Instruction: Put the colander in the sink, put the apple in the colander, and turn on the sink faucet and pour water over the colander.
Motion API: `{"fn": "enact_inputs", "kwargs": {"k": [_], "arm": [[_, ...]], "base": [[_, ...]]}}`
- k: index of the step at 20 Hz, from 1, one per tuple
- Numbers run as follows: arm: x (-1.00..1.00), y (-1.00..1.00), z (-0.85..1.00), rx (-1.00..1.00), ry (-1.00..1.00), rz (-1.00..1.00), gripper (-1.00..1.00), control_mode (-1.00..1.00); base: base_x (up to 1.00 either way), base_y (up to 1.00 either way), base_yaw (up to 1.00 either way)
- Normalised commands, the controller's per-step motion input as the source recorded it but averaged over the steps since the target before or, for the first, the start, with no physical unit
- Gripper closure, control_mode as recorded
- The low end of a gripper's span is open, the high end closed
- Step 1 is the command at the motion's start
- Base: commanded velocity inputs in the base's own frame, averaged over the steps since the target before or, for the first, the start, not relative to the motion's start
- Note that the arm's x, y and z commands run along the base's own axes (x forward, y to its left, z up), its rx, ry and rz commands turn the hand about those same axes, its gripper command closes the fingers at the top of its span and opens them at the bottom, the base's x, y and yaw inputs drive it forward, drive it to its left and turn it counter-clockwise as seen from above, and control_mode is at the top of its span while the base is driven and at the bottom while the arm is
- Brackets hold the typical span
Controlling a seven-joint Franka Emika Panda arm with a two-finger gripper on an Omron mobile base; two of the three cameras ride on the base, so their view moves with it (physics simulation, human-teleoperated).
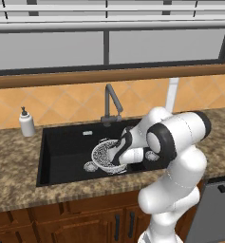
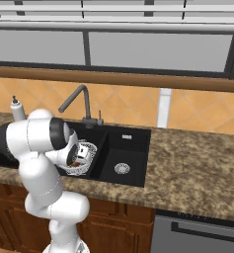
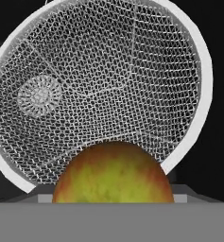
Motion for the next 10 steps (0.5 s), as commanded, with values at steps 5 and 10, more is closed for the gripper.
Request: {"fn": "enact_inputs", "kwargs": {"k": [5, 10], "arm": [[0.18, 0.0, -0.03, 0.0, 0.0, 0.0, 1.0, -1.0], [0.17, 0.0, -0.08, 0.0, 0.0, 0.0, 1.0, -1.0]], "base": [[0.0, 0.0, 0.0], [0.0, 0.0, 0.0]]}}
